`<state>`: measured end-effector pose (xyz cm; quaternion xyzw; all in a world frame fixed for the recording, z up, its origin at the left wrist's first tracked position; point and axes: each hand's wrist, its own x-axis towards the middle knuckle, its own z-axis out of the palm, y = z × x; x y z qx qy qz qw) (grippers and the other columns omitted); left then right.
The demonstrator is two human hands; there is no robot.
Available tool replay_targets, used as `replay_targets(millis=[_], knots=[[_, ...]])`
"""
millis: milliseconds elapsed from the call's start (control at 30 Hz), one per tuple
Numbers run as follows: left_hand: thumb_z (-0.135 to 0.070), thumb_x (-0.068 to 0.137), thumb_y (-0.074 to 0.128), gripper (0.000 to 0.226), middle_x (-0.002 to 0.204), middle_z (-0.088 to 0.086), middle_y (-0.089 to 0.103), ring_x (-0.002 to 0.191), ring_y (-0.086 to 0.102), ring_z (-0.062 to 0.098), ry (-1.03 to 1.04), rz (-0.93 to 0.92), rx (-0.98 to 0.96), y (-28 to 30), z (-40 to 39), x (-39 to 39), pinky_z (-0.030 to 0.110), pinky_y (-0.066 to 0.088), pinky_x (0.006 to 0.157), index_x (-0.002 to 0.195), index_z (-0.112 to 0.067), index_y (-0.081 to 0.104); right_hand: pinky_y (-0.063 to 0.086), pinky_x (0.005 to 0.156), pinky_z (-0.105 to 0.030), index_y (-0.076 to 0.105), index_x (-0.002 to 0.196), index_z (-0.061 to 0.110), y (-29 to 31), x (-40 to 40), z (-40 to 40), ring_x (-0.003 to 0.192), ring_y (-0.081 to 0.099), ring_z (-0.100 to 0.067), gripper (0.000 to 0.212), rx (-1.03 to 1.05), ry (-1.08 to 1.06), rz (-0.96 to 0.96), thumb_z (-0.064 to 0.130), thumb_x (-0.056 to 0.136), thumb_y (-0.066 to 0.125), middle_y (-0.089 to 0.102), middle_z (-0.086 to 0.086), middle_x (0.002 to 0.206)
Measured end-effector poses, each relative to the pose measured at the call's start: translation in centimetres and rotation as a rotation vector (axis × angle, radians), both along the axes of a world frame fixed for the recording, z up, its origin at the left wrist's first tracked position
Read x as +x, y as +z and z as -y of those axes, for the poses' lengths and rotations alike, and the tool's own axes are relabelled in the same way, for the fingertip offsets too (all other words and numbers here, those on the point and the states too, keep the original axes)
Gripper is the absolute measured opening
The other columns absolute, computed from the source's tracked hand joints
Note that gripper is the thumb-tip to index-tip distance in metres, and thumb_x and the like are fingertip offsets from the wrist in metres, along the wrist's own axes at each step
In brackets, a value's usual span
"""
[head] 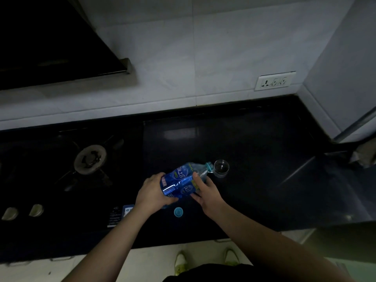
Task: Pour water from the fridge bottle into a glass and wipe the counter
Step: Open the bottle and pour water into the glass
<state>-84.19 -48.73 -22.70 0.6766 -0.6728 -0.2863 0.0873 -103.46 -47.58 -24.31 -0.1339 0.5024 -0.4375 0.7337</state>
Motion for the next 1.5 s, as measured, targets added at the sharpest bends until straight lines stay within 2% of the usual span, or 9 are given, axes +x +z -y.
replay_targets(millis=[333, 433, 533, 667, 833, 1000, 1133, 1333, 1500], knots=[[-0.059, 0.041, 0.081, 0.074, 0.104, -0.010, 0.060, 0.098, 0.057, 0.015, 0.027, -0.045, -0.012, -0.3, 0.0, 0.1, 0.036, 0.052, 0.085, 0.106, -0.035, 0.054, 0.055, 0.080, -0.028, 0.057, 0.123, 0.022, 0.5, 0.1, -0.1, 0.104, 0.068, -0.014, 0.045, -0.040, -0.008, -0.049, 0.033, 0.083, 0.073, 0.069, 0.000, 0.119], [-0.051, 0.046, 0.089, 0.087, 0.114, -0.006, 0.058, 0.106, 0.055, 0.017, 0.044, -0.073, -0.038, -0.5, -0.2, 0.0, 0.032, 0.047, 0.090, 0.122, -0.027, 0.053, 0.055, 0.075, -0.025, 0.058, 0.121, 0.024, 0.9, 0.2, -0.1, 0.098, 0.069, -0.010, 0.045, -0.088, -0.005, -0.105, 0.032, 0.081, 0.075, 0.070, 0.003, 0.113], [-0.040, 0.051, 0.093, 0.087, 0.114, -0.005, 0.054, 0.105, 0.052, 0.015, 0.058, -0.112, -0.073, -0.6, -0.4, 0.0, 0.027, 0.041, 0.088, 0.126, -0.020, 0.053, 0.057, 0.078, -0.027, 0.059, 0.117, 0.025, 1.2, 0.5, 0.1, 0.096, 0.070, -0.010, 0.041, -0.129, -0.010, -0.159, 0.031, 0.081, 0.077, 0.071, 0.004, 0.109], [-0.035, 0.053, 0.095, 0.084, 0.114, -0.006, 0.054, 0.103, 0.054, 0.012, 0.081, -0.174, -0.061, -0.8, -0.3, 0.2, 0.025, 0.043, 0.088, 0.124, -0.019, 0.053, 0.056, 0.091, -0.039, 0.056, 0.121, 0.029, 1.6, 0.9, 0.4, 0.102, 0.068, -0.012, 0.070, -0.164, 0.024, -0.327, 0.051, 0.061, 0.085, 0.069, 0.006, 0.114], [-0.027, 0.054, 0.095, 0.074, 0.103, -0.019, 0.062, 0.096, 0.062, 0.000, 0.127, -0.311, -0.009, -1.2, -0.6, 0.6, 0.005, 0.043, 0.074, 0.114, -0.028, 0.053, 0.056, 0.087, -0.029, 0.047, 0.124, 0.028, 2.7, 1.2, 1.1, 0.099, 0.064, -0.004, 0.071, -0.235, 0.097, -0.541, 0.043, 0.067, 0.086, 0.064, 0.010, 0.113], [-0.028, 0.053, 0.095, 0.075, 0.104, -0.022, 0.063, 0.097, 0.062, -0.001, 0.136, -0.341, -0.013, -1.8, -0.7, 1.3, 0.015, 0.050, 0.082, 0.114, -0.031, 0.052, 0.054, 0.092, -0.030, 0.040, 0.137, 0.030, 3.5, 2.4, 1.1, 0.110, 0.057, -0.006, 0.100, -0.352, 0.214, -0.682, 0.059, 0.053, 0.086, 0.052, 0.007, 0.127], [-0.028, 0.053, 0.097, 0.086, 0.110, -0.019, 0.061, 0.101, 0.059, 0.000, 0.142, -0.362, 0.002, -1.8, -0.5, 1.9, -0.002, 0.038, 0.076, 0.125, -0.027, 0.050, 0.041, 0.088, -0.015, 0.038, 0.141, 0.030, 4.6, 2.6, 0.8, 0.108, 0.047, -0.005, 0.087, -0.474, 0.344, -0.776, 0.042, 0.068, 0.085, 0.039, 0.004, 0.125], [-0.032, 0.050, 0.098, 0.093, 0.112, -0.014, 0.065, 0.096, 0.058, -0.009, 0.168, -0.400, 0.022, -2.5, -0.5, 3.7, -0.003, 0.039, 0.077, 0.130, -0.024, 0.051, 0.047, 0.104, -0.034, 0.027, 0.149, 0.033, 4.2, 3.6, 1.0, 0.122, 0.048, -0.012, 0.092, -0.548, 0.531, -0.763, 0.035, 0.074, 0.081, 0.031, 0.006, 0.133], [-0.037, 0.047, 0.097, 0.092, 0.108, -0.016, 0.067, 0.096, 0.059, -0.017, 0.165, -0.481, 0.085, -2.6, -0.2, 4.8, 0.000, 0.042, 0.080, 0.127, -0.029, 0.052, 0.046, 0.105, -0.031, 0.025, 0.151, 0.031, 4.4, 4.3, 1.0, 0.123, 0.047, -0.011, 0.084, -0.584, 0.572, -0.794, 0.023, 0.084, 0.075, 0.030, 0.005, 0.134]])
